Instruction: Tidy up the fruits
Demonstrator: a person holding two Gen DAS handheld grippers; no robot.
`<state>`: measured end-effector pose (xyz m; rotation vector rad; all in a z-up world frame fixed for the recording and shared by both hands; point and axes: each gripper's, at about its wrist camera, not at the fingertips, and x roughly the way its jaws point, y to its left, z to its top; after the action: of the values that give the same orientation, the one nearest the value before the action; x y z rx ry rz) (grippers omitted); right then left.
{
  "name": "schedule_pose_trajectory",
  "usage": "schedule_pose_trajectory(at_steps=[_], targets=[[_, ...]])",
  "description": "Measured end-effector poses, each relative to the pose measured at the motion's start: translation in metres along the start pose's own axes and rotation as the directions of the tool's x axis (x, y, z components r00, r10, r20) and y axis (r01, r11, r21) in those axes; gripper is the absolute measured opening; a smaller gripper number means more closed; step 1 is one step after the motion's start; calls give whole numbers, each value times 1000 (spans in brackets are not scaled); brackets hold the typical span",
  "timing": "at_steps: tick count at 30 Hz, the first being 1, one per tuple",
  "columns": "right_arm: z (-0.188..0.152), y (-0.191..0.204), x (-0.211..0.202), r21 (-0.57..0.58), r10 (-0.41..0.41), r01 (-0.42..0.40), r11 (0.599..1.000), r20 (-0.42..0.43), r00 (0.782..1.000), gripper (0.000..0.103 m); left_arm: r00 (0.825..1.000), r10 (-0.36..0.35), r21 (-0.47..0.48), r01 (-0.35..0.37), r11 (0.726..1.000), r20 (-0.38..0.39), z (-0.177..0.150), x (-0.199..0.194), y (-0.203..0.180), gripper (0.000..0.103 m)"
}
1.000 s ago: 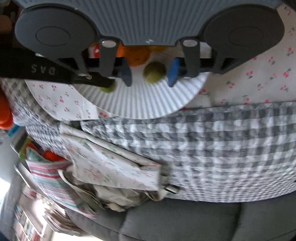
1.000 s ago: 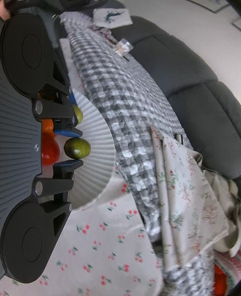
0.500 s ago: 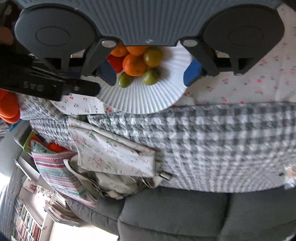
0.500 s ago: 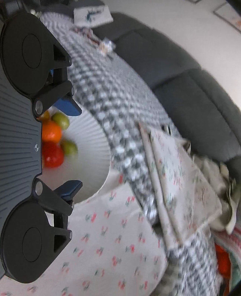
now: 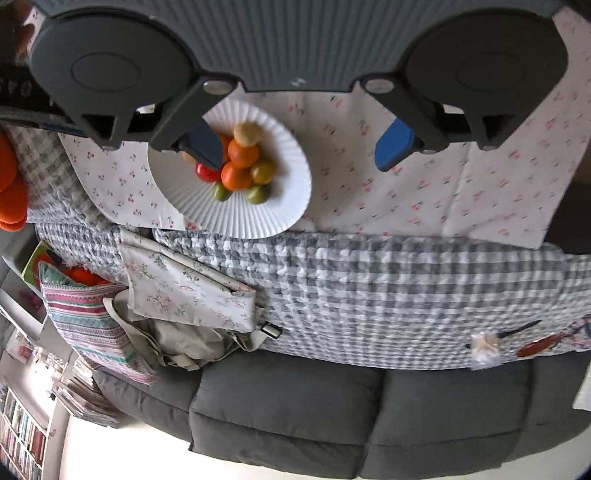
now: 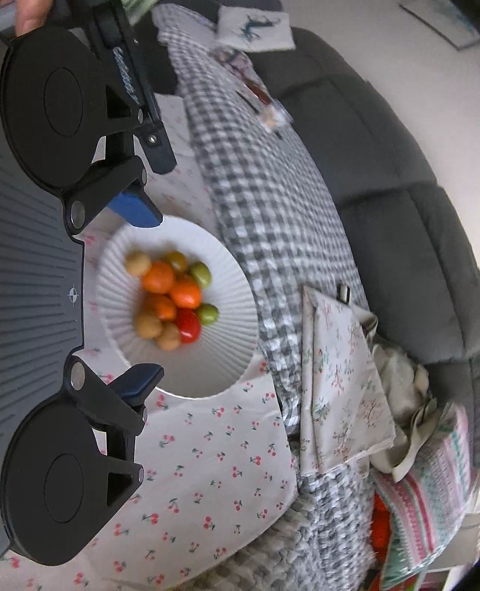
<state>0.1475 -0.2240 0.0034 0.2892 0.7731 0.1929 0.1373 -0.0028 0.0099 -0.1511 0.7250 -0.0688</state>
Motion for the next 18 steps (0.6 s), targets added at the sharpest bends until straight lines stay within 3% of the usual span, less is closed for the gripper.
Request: schedule_pose_trajectory(at_steps=[9,13,18], targets=[[-35,28,-63,-222,-10,16,975,26,1000,93,991,133,32,-134,991,31,-29,-61,-6,100],[-58,36,-79,-314,-27,54,948,91,996,98,988,145,52,-147,988,54,-39,-77,-7,102],[-70,47,-86,-344,-54,99,934,139,989,99,986,149,57,-153,987,74,-43,-80,-6,102]])
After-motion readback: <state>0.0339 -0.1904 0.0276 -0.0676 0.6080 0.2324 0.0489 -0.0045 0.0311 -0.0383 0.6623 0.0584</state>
